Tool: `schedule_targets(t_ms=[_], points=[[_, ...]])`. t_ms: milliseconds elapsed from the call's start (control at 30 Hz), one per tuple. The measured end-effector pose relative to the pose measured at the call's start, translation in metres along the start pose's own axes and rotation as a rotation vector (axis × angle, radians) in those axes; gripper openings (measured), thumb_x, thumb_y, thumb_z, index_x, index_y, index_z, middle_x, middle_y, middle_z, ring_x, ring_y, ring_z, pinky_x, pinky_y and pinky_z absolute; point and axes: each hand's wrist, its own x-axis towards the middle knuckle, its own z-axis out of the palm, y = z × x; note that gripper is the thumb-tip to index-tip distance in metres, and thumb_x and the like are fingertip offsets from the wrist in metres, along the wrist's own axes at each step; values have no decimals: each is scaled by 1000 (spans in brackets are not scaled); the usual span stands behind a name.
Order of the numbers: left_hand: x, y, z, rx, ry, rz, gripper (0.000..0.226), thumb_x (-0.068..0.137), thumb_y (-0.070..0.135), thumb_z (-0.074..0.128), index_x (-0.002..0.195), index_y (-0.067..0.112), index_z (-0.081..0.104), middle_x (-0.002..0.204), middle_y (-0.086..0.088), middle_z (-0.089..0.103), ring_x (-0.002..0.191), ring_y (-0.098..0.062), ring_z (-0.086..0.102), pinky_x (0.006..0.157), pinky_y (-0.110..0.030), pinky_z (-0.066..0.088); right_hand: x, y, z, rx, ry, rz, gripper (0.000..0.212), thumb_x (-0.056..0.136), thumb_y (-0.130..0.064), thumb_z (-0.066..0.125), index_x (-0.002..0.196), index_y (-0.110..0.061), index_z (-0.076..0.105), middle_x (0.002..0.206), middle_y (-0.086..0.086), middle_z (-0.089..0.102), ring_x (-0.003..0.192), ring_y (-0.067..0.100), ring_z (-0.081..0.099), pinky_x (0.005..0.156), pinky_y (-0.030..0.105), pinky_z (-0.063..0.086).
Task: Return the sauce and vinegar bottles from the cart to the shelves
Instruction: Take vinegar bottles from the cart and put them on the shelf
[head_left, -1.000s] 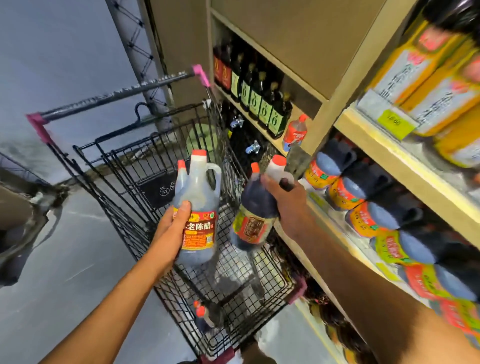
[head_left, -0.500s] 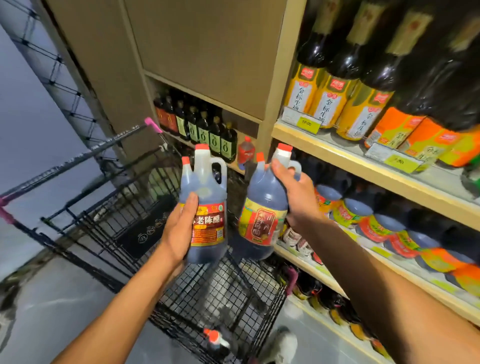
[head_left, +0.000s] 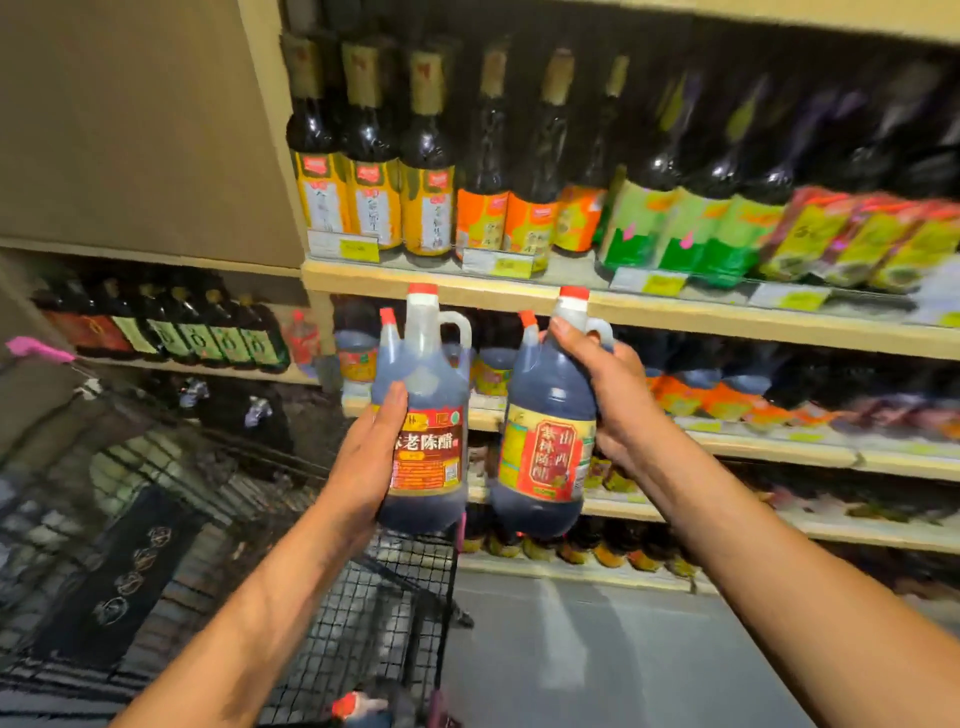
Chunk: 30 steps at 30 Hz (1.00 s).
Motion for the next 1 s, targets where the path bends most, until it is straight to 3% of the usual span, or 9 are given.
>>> schedule_targets(t_ms=[200,467,633,833,1000], points=[[-33,-18,111,8,-235,-65,60,78,59,49,117,16,64,89,-7,79,75,-19,77,58,-26,59,-58,-43,-120,-3,179,-54,15,88,-22,73,88,-8,68,93,21,65,74,22,70,70,32,57],[-103,-62,258,31,-508,-143,70,75,67,55,130,23,60,113,-10,76,101,-28,74,79,-38,61,-169,-91,-290,-37,383,-99,26,85,-31,78,97,-11,70,95,17,72,83,31,70,82,45,57],[-149,-99,350,63,-665,-192,69,78,68,52,129,22,62,115,-13,75,102,-32,73,92,-47,56,-250,-110,-378,-2,565,-173,25,84,-28,77,84,-7,65,77,10,71,68,22,70,66,33,57],[-193,-133,450,110,-853,-259,70,72,75,59,125,29,64,115,-11,75,103,-33,73,95,-51,55,-329,-130,-464,38,835,-215,27,89,-25,74,101,-2,68,104,28,70,86,34,68,85,49,58],[-205,-161,529,154,-935,-322,75,71,75,53,128,26,62,114,-10,76,106,-33,72,102,-56,51,-369,-144,-528,63,1008,-265,15,90,-23,71,94,-9,69,88,12,74,73,24,71,68,34,60]])
